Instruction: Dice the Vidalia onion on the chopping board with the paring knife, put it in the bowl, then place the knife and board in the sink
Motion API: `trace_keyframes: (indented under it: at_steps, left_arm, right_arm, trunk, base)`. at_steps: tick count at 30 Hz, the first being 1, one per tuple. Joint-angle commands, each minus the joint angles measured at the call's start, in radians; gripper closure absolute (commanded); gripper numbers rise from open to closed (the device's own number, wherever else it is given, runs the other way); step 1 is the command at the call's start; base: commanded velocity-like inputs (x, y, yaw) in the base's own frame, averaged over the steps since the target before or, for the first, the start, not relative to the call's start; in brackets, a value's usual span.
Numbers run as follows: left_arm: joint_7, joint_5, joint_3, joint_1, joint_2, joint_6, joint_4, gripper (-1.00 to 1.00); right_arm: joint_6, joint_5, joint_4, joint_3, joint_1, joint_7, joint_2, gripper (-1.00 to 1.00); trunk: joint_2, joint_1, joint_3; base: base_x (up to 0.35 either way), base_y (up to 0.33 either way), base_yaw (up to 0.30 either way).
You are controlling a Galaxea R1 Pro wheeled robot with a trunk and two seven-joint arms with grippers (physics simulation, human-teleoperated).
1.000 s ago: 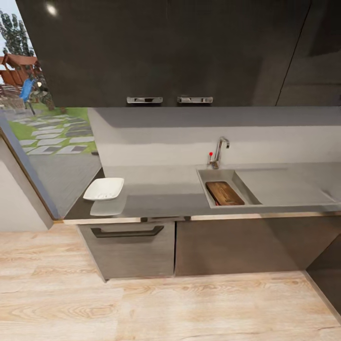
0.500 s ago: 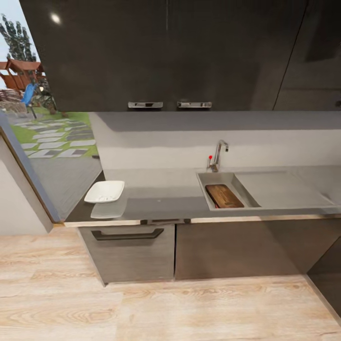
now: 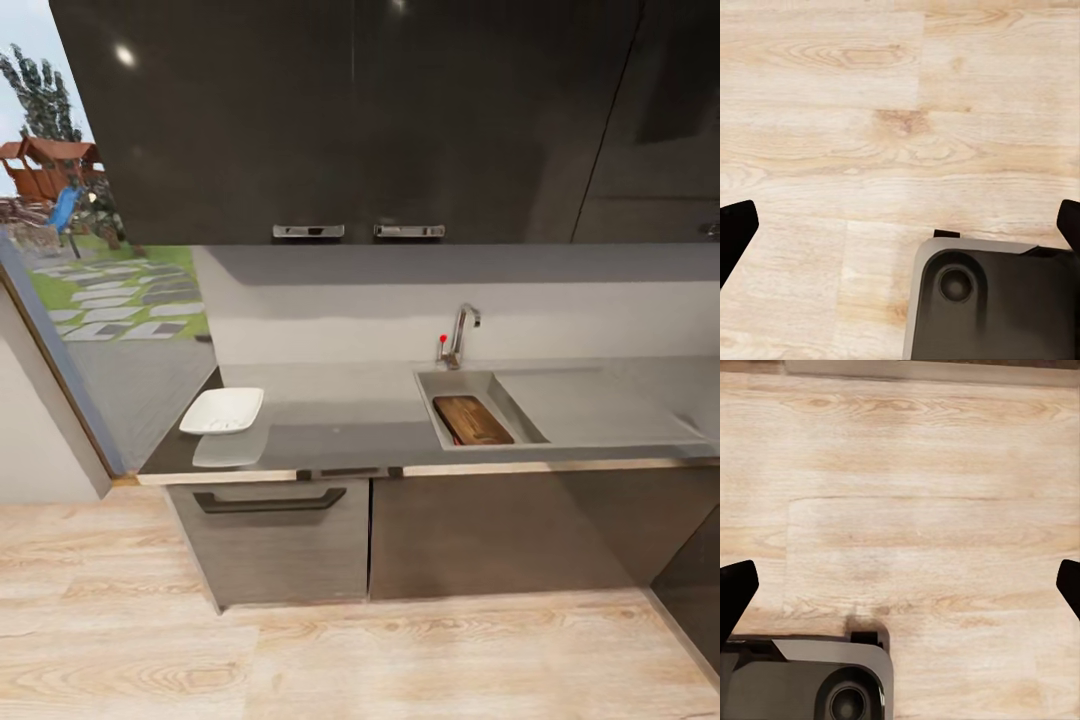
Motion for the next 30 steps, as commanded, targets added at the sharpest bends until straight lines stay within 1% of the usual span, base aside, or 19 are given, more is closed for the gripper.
trace_keyframes:
  at_steps: [1, 4, 6, 9, 10, 11, 12, 14, 15, 17, 19, 20, 23, 26, 28, 30]
  left_arm:
    - [0.000, 0.006, -0.002, 0.001, 0.000, -0.001, -0.002, -1.00]
    - [0.000, 0.006, -0.002, 0.001, 0.000, -0.001, -0.001, -1.00]
    - [-0.001, 0.005, -0.003, 0.001, -0.001, -0.001, 0.014, -1.00]
    - [-0.001, 0.004, -0.003, 0.000, -0.002, -0.001, 0.032, -1.00]
    - [0.001, 0.004, -0.004, 0.001, -0.003, -0.001, 0.039, -1.00]
    - [0.002, 0.004, -0.005, 0.001, -0.003, 0.000, 0.042, -1.00]
    - [0.004, 0.004, -0.006, 0.001, -0.004, 0.000, 0.051, -1.00]
    - [0.006, 0.004, -0.006, 0.001, -0.006, 0.001, 0.091, -1.00]
    - [0.006, 0.004, -0.006, 0.001, -0.008, 0.002, 0.135, -1.00]
    - [0.006, 0.004, -0.007, 0.001, -0.009, 0.001, 0.192, -1.00]
    - [0.006, 0.004, -0.006, 0.001, -0.007, 0.001, 0.227, -1.00]
    - [0.006, 0.004, -0.007, 0.001, -0.005, 0.001, 0.252, -1.00]
    - [0.006, 0.004, -0.008, 0.001, -0.002, 0.001, 0.281, -1.00]
    - [0.005, 0.004, -0.007, 0.001, 0.001, 0.001, 0.293, -1.00]
    - [0.004, 0.004, -0.008, 0.001, 0.001, 0.001, 0.294, -1.00]
    - [0.003, 0.004, -0.007, 0.001, 0.002, 0.001, 0.295, -1.00]
  right_arm:
    - [-0.003, 0.010, 0.001, -0.009, -0.001, 0.000, 0.000, -1.00]
    - [-0.002, 0.009, 0.004, -0.010, -0.001, 0.000, -0.001, -1.00]
    - [0.001, 0.010, 0.021, -0.008, -0.001, 0.000, -0.004, -1.00]
    - [0.004, 0.012, 0.093, -0.008, -0.001, -0.005, -0.014, -1.00]
    - [0.009, 0.012, 0.142, -0.007, -0.001, -0.011, -0.024, -1.00]
    - [0.021, 0.012, 0.155, -0.006, -0.001, -0.013, -0.027, -1.00]
    - [0.044, 0.012, 0.163, -0.006, 0.000, -0.014, -0.029, -1.00]
    - [0.129, 0.012, 0.172, -0.006, 0.000, -0.020, -0.031, -1.00]
    - [0.212, 0.012, 0.174, -0.006, 0.000, -0.027, -0.030, -1.00]
    - [0.307, 0.012, 0.175, -0.007, 0.000, -0.034, -0.028, -1.00]
    - [0.350, 0.012, 0.175, -0.006, 0.000, -0.036, -0.025, -1.00]
    - [0.372, 0.012, 0.175, -0.005, 0.000, -0.037, -0.020, -1.00]
    - [0.388, 0.013, 0.175, -0.004, 0.000, -0.038, -0.011, -1.00]
    - [0.385, 0.014, 0.172, -0.008, 0.000, -0.037, -0.014, -1.00]
    - [0.375, 0.015, 0.161, -0.009, 0.000, -0.037, -0.014, -1.00]
    - [0.350, 0.014, 0.146, -0.008, 0.000, -0.037, -0.011, -1.00]
  trunk:
    - [-0.002, 0.001, 0.000]
    - [-0.002, 0.001, 0.003]
    - [-0.002, 0.001, 0.004]
    - [-0.002, 0.001, 0.004]
    - [-0.002, 0.001, 0.004]
    - [-0.002, 0.001, 0.004]
    - [-0.002, 0.001, 0.004]
    - [-0.002, 0.001, 0.004]
    - [-0.002, 0.001, 0.004]
    - [-0.002, 0.001, 0.004]
    - [-0.002, 0.001, 0.004]
    - [-0.002, 0.001, 0.004]
    - [-0.002, 0.001, 0.004]
    - [-0.002, 0.001, 0.004]
    - [-0.002, 0.001, 0.004]
    - [-0.002, 0.001, 0.004]
  base:
    - [0.000, 0.000, 0.000]
    - [0.000, 0.000, 0.000]
    - [0.000, 0.000, 0.000]
    - [0.000, 0.000, 0.000]
    - [0.000, 0.000, 0.000]
    - [0.000, 0.000, 0.000]
    - [0.000, 0.000, 0.000]
    - [0.000, 0.000, 0.000]
    - [0.000, 0.000, 0.000]
    - [0.000, 0.000, 0.000]
    - [0.000, 0.000, 0.000]
    - [0.000, 0.000, 0.000]
    - [0.000, 0.000, 0.000]
    - [0.000, 0.000, 0.000]
    - [0.000, 0.000, 0.000]
    - [0.000, 0.000, 0.000]
